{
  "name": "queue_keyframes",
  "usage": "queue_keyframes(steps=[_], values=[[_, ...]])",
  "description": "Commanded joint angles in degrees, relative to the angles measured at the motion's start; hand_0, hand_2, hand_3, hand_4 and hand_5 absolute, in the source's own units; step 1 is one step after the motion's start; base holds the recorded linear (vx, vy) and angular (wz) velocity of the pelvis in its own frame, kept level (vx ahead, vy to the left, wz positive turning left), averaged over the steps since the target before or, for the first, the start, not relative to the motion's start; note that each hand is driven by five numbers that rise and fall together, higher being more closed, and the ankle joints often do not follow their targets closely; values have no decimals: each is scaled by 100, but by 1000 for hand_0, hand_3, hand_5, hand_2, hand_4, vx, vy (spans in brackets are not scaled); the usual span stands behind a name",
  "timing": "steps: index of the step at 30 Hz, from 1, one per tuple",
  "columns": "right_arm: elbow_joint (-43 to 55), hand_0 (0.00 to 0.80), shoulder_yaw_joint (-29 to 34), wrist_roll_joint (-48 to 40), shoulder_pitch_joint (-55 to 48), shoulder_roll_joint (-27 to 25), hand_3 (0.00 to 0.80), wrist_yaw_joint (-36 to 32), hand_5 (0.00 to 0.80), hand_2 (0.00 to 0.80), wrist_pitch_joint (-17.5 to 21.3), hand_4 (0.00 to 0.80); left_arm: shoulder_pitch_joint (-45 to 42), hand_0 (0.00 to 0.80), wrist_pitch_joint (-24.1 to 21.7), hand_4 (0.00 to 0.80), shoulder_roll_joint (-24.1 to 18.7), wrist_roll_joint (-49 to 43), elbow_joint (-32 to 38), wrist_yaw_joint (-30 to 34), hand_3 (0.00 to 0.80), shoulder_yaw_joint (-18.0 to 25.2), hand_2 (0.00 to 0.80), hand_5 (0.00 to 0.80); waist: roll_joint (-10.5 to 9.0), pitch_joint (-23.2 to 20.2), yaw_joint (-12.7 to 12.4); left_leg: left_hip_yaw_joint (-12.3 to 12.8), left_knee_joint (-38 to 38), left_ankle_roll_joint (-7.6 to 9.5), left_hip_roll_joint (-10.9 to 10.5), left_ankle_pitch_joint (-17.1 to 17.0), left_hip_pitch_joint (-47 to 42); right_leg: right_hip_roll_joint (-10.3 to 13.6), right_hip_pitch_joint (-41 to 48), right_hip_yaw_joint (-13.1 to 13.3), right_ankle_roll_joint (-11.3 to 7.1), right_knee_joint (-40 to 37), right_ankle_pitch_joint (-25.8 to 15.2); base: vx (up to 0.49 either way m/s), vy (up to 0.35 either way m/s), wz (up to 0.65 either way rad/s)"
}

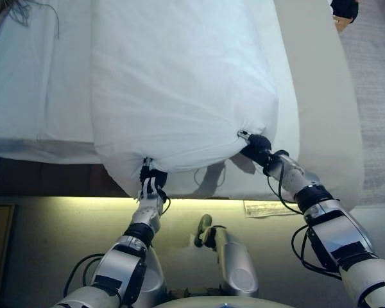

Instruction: Make the bed neatly

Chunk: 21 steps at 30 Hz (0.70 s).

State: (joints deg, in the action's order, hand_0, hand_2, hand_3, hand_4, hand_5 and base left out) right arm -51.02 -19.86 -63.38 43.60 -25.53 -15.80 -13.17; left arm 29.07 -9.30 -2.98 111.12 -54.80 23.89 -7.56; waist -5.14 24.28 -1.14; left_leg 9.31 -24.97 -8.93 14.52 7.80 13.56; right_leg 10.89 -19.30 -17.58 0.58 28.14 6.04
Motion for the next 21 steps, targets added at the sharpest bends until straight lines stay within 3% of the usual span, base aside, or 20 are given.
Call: queue_keyframes(steps=[1, 7, 14, 21], values=[[-318, 800, 832, 168, -231, -458, 800, 13, 800, 800, 200, 800, -340, 800, -292, 800, -418, 24, 160, 142, 800, 606, 800, 800, 53, -397, -154, -197, 37, -92, 91, -443, 133, 247, 698, -53, -534, -374, 112, 0, 164, 7], [-837, 800, 1065, 699, -781, -141, 800, -23, 800, 800, 194, 800, -705, 800, -81, 800, -644, -548, -157, -136, 800, 1118, 800, 800, 229, -659, -255, -188, 421, -45, -124, -452, -326, 368, 1141, -87, -694, -722, 57, 27, 176, 7], [-1305, 800, 1318, 897, -1646, 297, 800, -149, 800, 800, 292, 800, -1263, 800, 319, 800, -1048, -1610, -641, -249, 800, 1657, 800, 800, 387, -1174, -318, -25, 1266, 57, -484, -514, -1094, 397, 1866, -140, -896, -1635, -207, 44, 182, 12], [-1717, 800, 1736, 575, -2180, 376, 800, -135, 800, 800, 591, 800, -1643, 800, 740, 800, -1655, -2116, -1062, -64, 800, 2124, 800, 800, 598, -1614, -374, 196, 1721, 324, -968, -394, -1525, 633, 2158, -131, -1115, -2156, -684, -36, 279, 8]])
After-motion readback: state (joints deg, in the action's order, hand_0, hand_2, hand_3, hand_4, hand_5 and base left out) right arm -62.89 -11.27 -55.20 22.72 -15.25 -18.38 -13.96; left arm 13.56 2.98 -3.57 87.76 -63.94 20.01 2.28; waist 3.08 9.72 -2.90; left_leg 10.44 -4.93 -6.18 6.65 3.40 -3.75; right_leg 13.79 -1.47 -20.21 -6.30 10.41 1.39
